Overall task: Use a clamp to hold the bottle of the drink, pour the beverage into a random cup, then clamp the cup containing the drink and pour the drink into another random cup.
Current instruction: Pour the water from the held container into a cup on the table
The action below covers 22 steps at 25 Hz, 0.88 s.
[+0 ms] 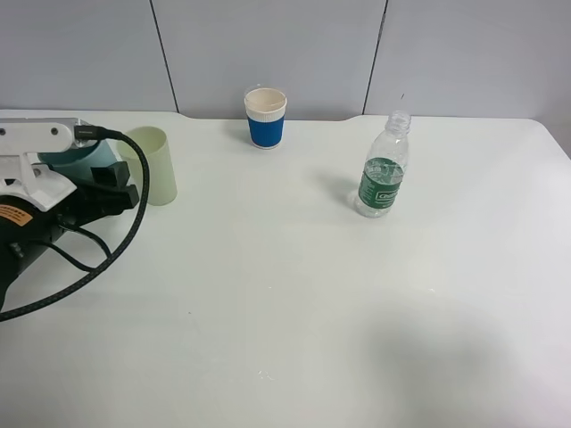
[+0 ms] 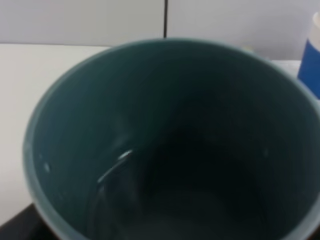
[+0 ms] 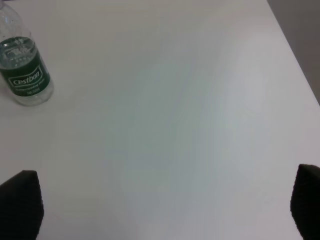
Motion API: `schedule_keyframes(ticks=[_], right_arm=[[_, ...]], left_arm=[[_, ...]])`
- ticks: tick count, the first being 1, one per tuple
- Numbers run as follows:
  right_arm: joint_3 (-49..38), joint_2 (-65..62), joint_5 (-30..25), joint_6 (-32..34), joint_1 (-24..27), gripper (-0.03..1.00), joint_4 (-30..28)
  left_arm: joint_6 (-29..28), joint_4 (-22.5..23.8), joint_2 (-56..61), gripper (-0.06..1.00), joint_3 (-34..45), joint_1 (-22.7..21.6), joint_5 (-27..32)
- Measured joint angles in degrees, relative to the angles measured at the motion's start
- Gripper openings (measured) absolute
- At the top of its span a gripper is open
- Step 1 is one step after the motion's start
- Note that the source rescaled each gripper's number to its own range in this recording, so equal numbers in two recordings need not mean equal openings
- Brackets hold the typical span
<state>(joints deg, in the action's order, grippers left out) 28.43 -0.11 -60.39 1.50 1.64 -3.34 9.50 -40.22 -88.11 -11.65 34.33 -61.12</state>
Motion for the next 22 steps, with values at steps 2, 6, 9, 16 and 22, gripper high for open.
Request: schedule_keyframes(ticks=[2,6,9,16,22], right_arm=[[0.0,0.0,0.0,0.0,0.0,0.99,0.0],[0.0,0.0,0.0,0.0,0.0,0.99,0.0],[0.0,0.0,0.0,0.0,0.0,0.99,0.0],[0.0,0.0,0.0,0.0,0.0,0.99,0.0],[0.0,0.0,0.0,0.0,0.0,0.99,0.0]], left_arm=[[0.02,0.46,0.0,0.02,0.0,-2.36,0.47],[0.78,1.9,0.04,0.02,-0.55,-9.24,3.59],[4.13,5.05,0.04,0.02,-2.47,-15.03,6.99],[14.78,9.23,-0.12,0.02,-8.99,-21.68,17.88],[26.78,9.59,-0.07,0.02,-14.48,-21.68,22.96]])
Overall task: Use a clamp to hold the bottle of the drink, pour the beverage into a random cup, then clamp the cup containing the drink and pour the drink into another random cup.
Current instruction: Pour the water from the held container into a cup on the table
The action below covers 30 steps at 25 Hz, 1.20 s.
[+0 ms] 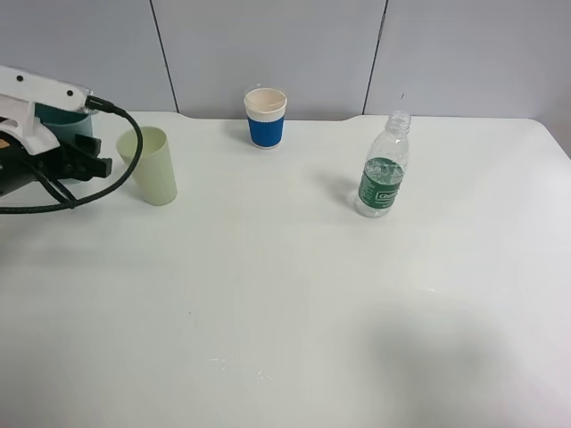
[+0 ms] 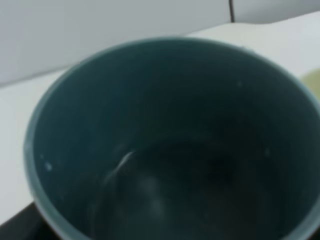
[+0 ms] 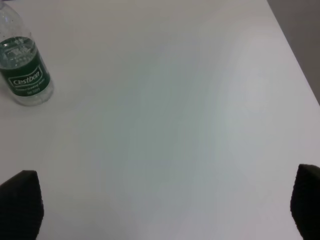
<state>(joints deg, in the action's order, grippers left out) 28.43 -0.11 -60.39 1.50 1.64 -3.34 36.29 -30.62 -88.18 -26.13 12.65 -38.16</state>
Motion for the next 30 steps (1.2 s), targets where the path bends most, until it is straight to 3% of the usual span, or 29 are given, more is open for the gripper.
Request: schedule_keyframes(ticks=[8,15,23,30], right_arm=[[0.0,0.0,0.0,0.0,0.0,0.99,0.0],[0.0,0.0,0.0,0.0,0.0,0.99,0.0],[0.0,0.0,0.0,0.0,0.0,0.99,0.0],[0.0,0.0,0.0,0.0,0.0,0.99,0.0]], left_arm=[[14.01,-1.6,0.01,0.02,-6.33,0.0,7.18],[26.66,-5.18,0.01,0.02,-7.79,0.0,8.34],[32.16,-5.83,0.01,0.02,-7.96,-1.34,8.29],[39.56,-9.25,-2.1,0.02,-10.7,-1.34,8.58]])
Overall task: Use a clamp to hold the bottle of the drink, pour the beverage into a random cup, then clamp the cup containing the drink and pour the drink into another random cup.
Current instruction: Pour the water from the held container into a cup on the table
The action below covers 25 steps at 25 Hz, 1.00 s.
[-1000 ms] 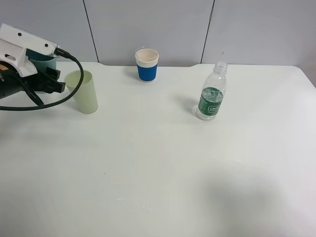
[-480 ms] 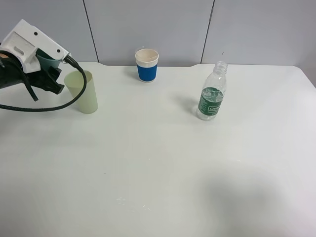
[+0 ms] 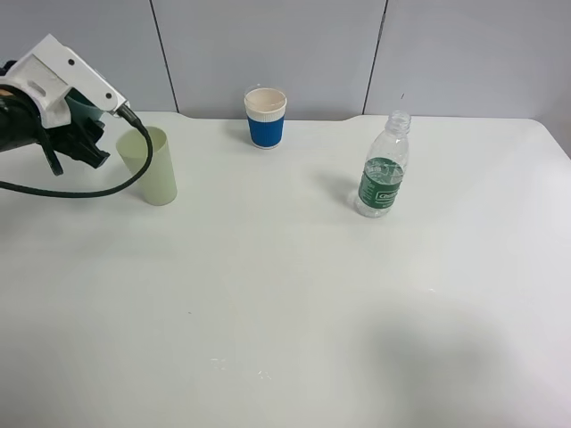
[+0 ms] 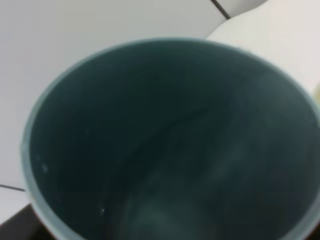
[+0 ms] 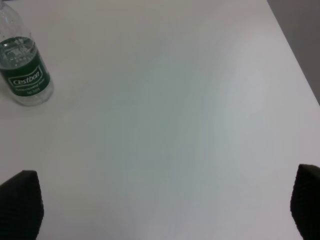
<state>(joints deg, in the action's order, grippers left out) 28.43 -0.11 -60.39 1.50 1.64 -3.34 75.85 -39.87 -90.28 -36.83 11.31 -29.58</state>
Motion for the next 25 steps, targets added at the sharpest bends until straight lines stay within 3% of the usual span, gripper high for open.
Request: schedule_keyframes(ticks=[18,25], right_arm=[[0.0,0.0,0.0,0.0,0.0,0.99,0.0],[0.0,0.0,0.0,0.0,0.0,0.99,0.0]], left_arm=[[13.94,-3.36,-4.47,0.02,-2.9,0.0,-2.89],[15.04,-2.41,-4.47,0.02,-2.9,0.0,-3.97]])
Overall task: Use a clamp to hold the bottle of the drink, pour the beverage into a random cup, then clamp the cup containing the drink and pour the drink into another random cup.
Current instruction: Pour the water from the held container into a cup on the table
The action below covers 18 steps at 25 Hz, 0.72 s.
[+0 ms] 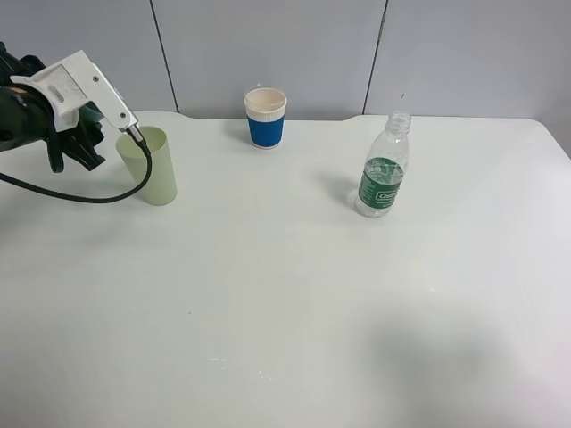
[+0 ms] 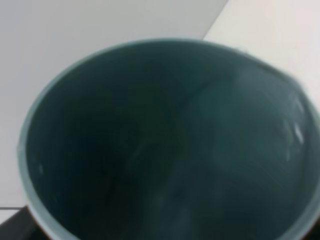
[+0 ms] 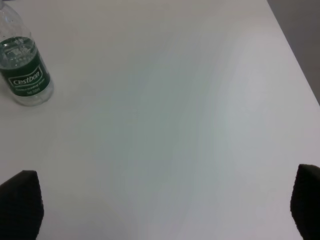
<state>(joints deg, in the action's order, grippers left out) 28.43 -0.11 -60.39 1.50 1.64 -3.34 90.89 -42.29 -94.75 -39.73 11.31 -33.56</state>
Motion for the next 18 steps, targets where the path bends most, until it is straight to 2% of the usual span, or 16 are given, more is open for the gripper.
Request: schedule_keyframes(ticks=[8,18], right_arm=[[0.0,0.0,0.0,0.0,0.0,0.99,0.0],[0.0,0.0,0.0,0.0,0.0,0.99,0.0]], left_arm=[[0.8,2.25,0.0,0.02,0.0,0.0,-0.42],[4.99,3.05,0.0,0.02,0.0,0.0,-1.98]])
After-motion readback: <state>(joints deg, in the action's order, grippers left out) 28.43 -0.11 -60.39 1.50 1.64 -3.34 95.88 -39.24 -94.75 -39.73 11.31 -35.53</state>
